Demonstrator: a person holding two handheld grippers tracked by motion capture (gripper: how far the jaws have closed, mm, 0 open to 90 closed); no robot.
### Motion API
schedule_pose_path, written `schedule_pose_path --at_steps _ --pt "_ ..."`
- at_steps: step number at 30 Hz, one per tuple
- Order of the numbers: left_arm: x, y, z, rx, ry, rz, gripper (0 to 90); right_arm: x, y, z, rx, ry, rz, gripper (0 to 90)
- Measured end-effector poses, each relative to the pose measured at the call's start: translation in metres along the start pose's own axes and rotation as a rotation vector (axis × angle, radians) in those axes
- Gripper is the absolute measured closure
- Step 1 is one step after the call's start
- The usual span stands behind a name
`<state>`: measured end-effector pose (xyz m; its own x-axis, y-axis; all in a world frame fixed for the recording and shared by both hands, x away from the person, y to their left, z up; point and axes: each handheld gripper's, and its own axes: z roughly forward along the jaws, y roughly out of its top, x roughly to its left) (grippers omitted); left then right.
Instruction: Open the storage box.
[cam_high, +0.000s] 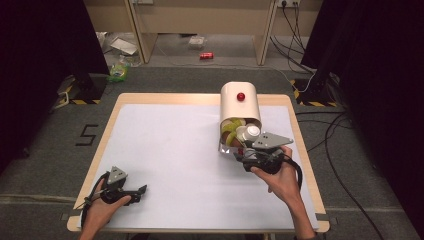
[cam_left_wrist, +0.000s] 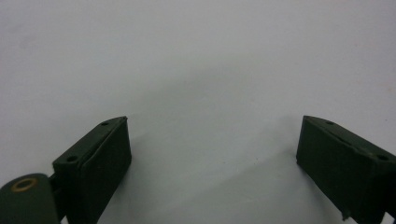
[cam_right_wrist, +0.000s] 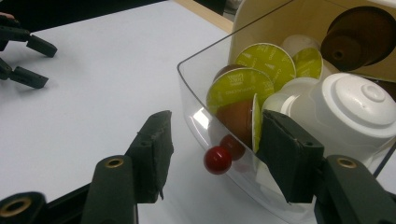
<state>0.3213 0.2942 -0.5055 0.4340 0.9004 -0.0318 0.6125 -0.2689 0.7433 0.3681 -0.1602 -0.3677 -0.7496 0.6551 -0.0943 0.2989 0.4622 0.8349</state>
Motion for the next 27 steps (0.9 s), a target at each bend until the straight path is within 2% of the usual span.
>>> schedule_pose_path --at_steps 27 --pt "0.0002 0.0000 0.0000 0.000 -0.001 0.001 9.2 0.0022 -0.0026 -0.0079 0.009 0.011 -0.001 45.6"
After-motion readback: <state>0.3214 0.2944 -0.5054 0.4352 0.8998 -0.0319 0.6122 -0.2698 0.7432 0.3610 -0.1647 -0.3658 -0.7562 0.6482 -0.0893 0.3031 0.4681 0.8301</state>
